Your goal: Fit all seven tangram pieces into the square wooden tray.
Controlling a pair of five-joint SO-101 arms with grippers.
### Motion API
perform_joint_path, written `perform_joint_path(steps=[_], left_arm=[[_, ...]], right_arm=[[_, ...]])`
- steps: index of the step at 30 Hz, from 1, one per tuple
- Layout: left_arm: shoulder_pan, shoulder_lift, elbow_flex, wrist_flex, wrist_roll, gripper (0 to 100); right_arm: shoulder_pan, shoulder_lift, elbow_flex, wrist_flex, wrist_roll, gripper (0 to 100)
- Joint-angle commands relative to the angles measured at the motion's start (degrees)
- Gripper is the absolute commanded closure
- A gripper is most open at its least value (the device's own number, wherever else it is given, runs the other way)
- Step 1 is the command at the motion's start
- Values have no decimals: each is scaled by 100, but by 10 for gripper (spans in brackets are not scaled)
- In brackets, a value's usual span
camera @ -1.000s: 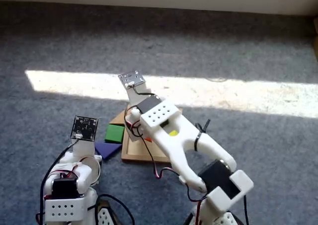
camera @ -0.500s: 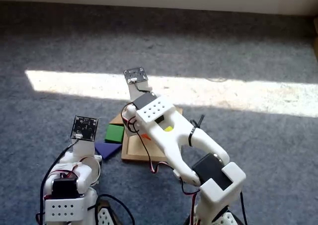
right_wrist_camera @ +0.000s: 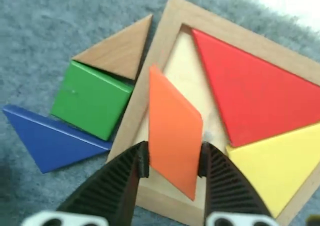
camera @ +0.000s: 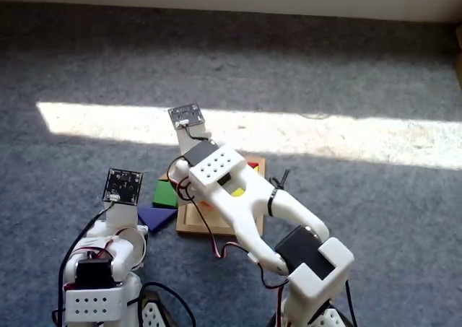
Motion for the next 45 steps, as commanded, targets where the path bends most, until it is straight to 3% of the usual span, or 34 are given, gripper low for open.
perform_joint_path(steps=[1,4,8,11,15,18,26,41,45], left_arm=[[-66,-259,119,35,-44,993],[-66,-259,119,35,-44,993],[-66,-259,119,35,-44,993],[-66,-259,119,35,-44,993],[-66,-259,119,35,-44,993],[-66,-259,119,35,-44,993],[-66,-259,119,35,-44,993],[-66,-259,119,35,-44,993],[-66,-259,119,35,-44,993]], right_arm=[[-31,-119,-303,13,-53,762],[110,-92,-418,40,-53,697],[207,-136,-444,189,440,718],[224,-295,-532,497,888,803],[251,-884,-532,593,1512,994],[251,-1068,-57,505,1785,992],[356,-1051,1393,-901,1802,994],[593,-1042,1437,-1684,1802,994],[593,-1015,1516,-2290,1793,994]])
